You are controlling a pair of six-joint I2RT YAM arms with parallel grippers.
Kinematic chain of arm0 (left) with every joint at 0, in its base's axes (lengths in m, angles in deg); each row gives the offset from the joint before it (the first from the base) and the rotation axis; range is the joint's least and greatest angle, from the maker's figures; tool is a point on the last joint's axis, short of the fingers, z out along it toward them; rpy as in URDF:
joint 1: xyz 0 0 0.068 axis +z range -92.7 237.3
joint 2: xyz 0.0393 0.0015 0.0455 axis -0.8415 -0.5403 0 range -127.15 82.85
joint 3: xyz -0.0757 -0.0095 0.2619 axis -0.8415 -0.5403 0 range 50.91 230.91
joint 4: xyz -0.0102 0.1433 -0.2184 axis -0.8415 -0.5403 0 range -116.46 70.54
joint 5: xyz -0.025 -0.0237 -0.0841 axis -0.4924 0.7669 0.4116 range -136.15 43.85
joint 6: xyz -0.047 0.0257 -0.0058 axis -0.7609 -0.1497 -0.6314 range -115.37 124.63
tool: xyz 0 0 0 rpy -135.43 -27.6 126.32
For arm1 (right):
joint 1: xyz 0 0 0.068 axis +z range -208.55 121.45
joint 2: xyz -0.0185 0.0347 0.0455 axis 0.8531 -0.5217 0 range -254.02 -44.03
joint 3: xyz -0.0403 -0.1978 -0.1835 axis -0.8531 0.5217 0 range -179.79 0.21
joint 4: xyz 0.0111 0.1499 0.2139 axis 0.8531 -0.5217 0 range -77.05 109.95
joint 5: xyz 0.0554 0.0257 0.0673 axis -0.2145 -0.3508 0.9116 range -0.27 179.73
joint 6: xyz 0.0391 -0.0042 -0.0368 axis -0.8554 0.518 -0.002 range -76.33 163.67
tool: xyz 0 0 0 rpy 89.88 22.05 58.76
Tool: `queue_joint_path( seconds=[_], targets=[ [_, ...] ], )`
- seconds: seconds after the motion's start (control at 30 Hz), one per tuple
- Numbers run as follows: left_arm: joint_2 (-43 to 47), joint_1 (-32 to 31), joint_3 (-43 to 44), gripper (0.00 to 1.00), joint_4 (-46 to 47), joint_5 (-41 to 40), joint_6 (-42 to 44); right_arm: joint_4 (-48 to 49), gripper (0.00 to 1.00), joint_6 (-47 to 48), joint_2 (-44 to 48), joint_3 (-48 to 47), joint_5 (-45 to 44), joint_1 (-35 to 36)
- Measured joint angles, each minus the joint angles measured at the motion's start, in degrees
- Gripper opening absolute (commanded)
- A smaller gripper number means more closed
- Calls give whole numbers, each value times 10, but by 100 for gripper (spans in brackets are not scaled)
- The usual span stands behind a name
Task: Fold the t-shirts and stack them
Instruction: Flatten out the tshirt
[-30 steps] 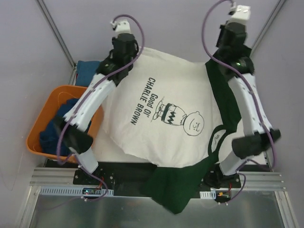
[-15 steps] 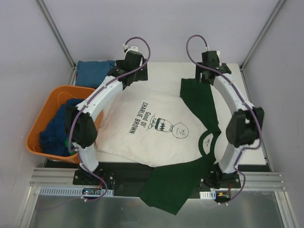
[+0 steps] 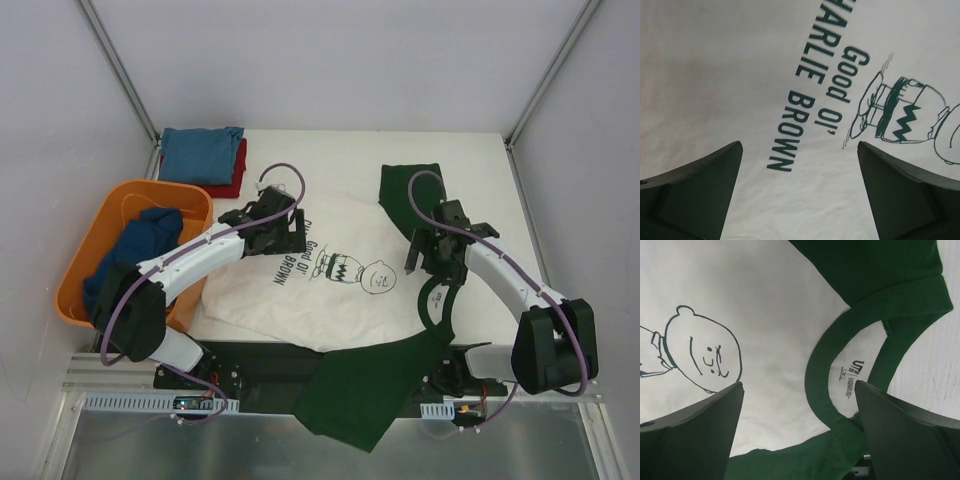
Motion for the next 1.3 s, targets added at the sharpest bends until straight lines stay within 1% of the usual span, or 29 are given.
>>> queue_joint_path(
  seconds=[0.1, 0.2, 0.3, 0.4, 0.6, 0.73, 0.8, 1.07, 1.17, 1.3],
  targets=[
    [13, -2, -43, 99, 2, 9, -16, -3, 97, -12, -12, 0, 5, 0],
    [14, -2, -59, 99, 7, 12, -26, -3, 97, -16, -58, -15, 10, -1],
    [11, -2, -62, 99, 17, 18, -33, -1, 97, -16, -123, -44, 13, -5],
    [1, -2, -62, 99, 28, 24, -41, 1, 97, -15, -167, -67, 17, -17],
    [-52, 10, -59, 99, 37, 41, -46, -5, 97, -12, -247, -136, 20, -48],
    [-104, 22, -35, 99, 38, 67, -46, -24, 97, -12, -309, -195, 16, -64],
    [-126, 25, -18, 99, 38, 83, -46, -48, 97, -12, -337, -230, 11, -72],
    [-202, 28, 68, 99, 42, 145, -45, -118, 98, 6, -434, -367, 23, -115],
    [-222, 33, 94, 99, 42, 164, -45, -141, 98, 18, -478, -436, 31, -134],
    [-257, 40, 139, 99, 42, 197, -44, -176, 98, 37, -547, -558, 40, -151]
  ],
)
